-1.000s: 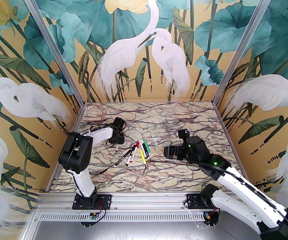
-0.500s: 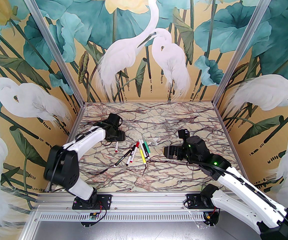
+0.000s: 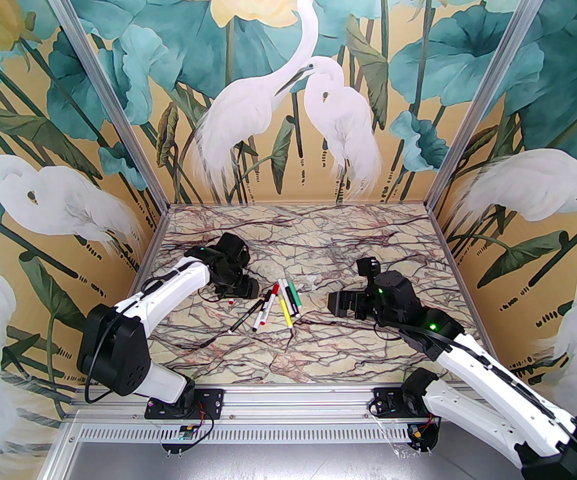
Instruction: Open the pen caps
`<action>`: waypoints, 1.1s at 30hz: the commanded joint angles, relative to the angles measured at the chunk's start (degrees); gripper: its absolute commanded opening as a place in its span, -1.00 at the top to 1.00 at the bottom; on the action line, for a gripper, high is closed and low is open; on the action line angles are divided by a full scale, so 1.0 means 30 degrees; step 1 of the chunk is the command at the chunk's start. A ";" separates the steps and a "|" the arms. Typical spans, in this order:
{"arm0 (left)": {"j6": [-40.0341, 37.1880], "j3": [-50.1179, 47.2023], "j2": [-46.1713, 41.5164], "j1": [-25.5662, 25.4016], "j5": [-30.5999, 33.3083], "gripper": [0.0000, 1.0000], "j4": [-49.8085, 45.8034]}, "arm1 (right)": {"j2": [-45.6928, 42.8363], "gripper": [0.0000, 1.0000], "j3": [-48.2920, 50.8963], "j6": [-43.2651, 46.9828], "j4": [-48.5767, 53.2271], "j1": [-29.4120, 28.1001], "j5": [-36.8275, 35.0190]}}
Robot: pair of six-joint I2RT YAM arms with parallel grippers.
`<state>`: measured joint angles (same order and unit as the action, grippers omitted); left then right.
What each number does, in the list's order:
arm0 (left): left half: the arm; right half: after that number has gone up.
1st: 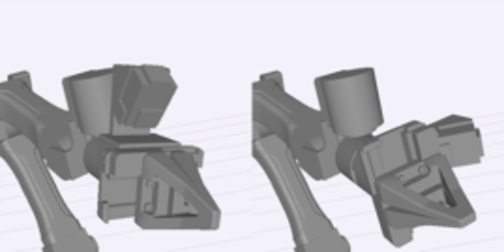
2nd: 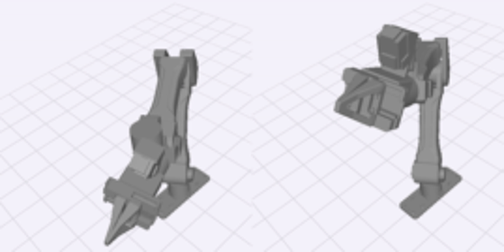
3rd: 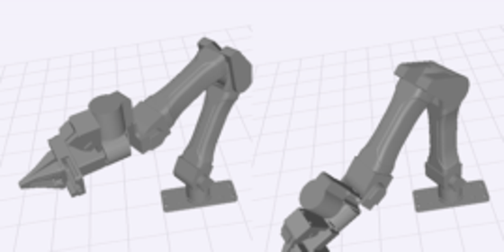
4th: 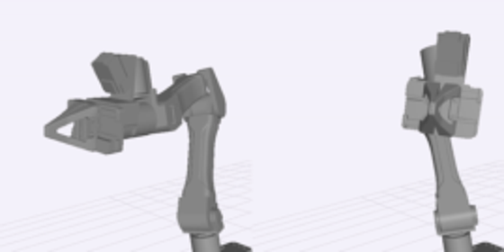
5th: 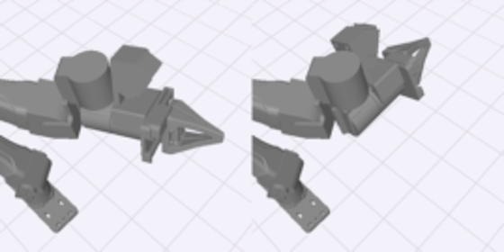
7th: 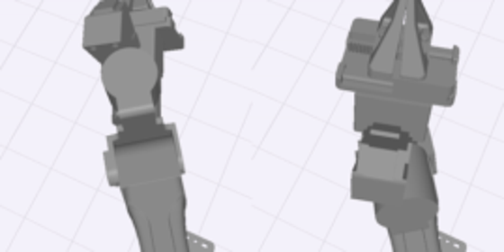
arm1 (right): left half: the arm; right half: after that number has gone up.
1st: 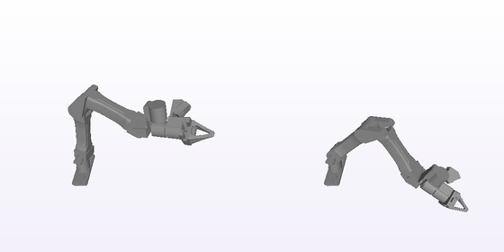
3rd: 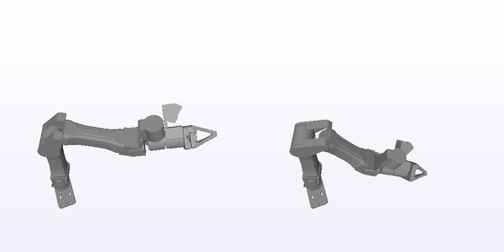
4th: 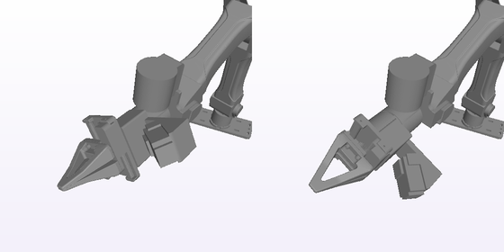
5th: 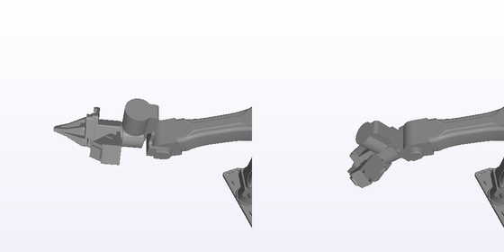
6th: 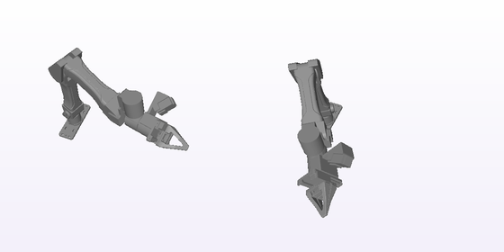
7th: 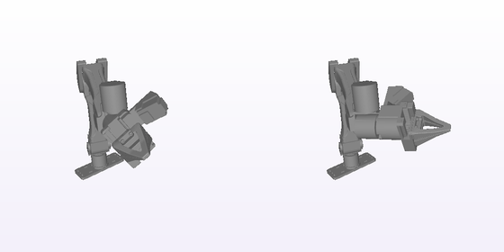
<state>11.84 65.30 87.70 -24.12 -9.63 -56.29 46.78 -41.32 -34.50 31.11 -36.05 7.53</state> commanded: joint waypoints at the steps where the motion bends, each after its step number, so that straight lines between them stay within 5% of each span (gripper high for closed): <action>1: -0.0349 -0.0310 0.0956 -0.0742 0.0171 -0.25 -0.0581 | -0.0262 -0.99 -0.0660 0.0075 0.0330 -0.0122 0.0123; 20: 0.1873 -0.2114 0.2533 -0.1951 0.3037 0.08 0.2410 | -0.0246 -0.99 -0.0703 -0.0218 0.0387 -0.0133 0.0057; 33: 0.2479 -0.2707 0.3298 -0.1961 0.2990 0.15 0.3511 | -0.0309 -0.99 -0.0560 -0.0387 0.0322 -0.0113 -0.0003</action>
<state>18.26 57.91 96.86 -29.65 -1.41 -47.07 46.74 -41.85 -34.76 31.53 -36.05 7.53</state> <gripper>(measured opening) 0.433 0.997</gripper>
